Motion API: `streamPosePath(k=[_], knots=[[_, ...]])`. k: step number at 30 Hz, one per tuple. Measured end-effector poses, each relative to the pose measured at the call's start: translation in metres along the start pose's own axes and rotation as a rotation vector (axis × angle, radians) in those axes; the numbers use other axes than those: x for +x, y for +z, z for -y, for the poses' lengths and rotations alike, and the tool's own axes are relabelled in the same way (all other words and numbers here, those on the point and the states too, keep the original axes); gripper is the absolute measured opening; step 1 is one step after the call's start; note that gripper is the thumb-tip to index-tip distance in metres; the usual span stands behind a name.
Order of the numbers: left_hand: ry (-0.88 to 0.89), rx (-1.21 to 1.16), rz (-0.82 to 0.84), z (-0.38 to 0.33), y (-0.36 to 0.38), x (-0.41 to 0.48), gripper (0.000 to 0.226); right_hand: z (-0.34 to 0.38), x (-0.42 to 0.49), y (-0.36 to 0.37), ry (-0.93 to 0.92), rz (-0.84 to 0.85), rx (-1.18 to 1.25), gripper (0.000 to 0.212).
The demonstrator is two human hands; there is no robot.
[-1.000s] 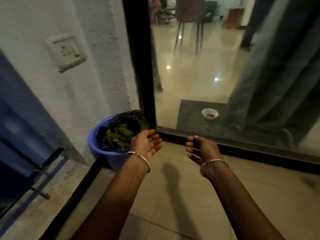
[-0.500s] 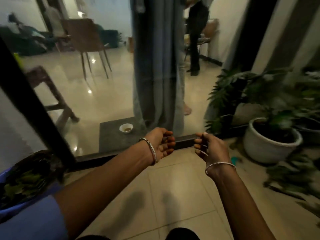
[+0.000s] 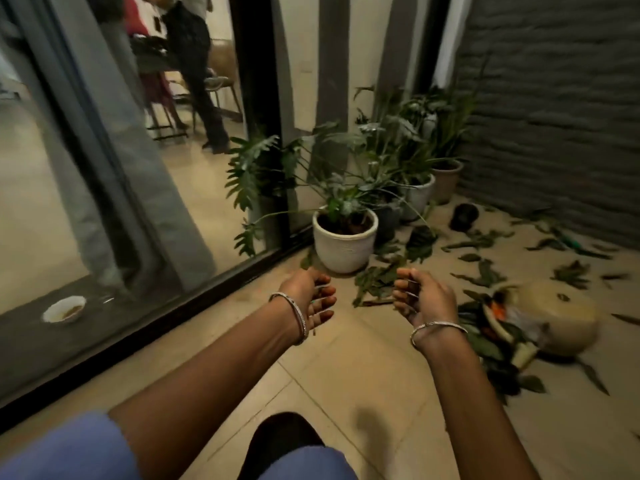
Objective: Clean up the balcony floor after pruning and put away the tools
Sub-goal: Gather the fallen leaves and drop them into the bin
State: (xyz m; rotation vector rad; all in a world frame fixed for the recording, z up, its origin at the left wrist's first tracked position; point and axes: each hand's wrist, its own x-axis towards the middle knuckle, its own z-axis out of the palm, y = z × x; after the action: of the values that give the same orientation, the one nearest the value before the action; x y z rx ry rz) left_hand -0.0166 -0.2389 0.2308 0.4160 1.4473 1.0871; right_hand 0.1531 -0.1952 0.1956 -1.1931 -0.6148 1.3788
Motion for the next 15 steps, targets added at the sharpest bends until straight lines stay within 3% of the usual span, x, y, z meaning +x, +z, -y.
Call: streamPosePath(k=[6, 11, 15], knots=[[0.022, 0.158, 0.074, 0.002, 0.039, 0.01, 0.017, -0.006, 0.018, -0.058, 0.021, -0.171, 0.06, 0.026], [-0.104, 0.084, 0.114, 0.008, 0.062, 0.035, 0.017, -0.024, 0.033, -0.079, 0.069, -0.257, 0.115, 0.026], [-0.034, 0.149, 0.224, 0.003, 0.114, 0.063, 0.022, -0.038, 0.051, -0.1, 0.062, -0.425, 0.179, 0.023]])
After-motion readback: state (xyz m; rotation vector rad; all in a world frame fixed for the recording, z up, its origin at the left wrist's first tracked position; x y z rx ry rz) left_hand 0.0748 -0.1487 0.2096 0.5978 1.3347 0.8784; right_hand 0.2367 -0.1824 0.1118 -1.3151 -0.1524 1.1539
